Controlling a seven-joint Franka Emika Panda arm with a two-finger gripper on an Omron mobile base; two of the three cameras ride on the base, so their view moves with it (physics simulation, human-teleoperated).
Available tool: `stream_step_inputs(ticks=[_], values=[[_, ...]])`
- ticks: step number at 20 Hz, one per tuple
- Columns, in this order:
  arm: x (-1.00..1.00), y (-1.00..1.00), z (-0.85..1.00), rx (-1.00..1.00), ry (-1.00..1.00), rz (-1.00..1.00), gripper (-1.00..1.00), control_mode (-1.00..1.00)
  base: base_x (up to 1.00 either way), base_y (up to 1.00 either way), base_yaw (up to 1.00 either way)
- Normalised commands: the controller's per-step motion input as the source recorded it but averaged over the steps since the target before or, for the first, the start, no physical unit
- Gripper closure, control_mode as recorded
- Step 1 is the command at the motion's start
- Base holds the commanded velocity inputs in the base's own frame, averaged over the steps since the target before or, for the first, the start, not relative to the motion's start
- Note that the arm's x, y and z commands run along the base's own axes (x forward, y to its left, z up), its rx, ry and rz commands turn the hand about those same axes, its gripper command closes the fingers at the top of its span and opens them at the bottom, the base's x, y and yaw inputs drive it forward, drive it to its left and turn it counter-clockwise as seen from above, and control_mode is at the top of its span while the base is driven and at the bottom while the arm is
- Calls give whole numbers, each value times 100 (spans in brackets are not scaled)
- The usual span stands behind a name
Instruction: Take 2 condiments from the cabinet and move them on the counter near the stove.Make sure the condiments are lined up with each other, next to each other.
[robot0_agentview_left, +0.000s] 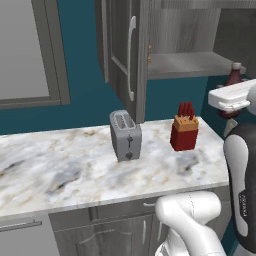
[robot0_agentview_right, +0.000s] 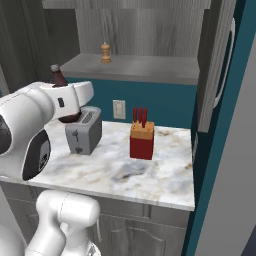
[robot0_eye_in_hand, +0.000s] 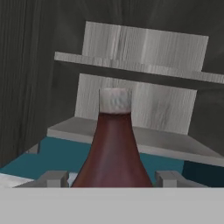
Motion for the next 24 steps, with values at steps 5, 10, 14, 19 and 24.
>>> stream_step_inputs(ticks=[5,10,14,19,24], values=[[-4,22,-9,0,-4,0,100,-100,0,0,0],[-16,20,-3,0,-1,0,100,-100,0,0,0],[-21,21,0,0,0,0,100,-100,0,0,0],[-21,10,0,0,1,1,100,-100,0,0,0],[0,0,0,0,0,0,100,100,-32,1,8]])
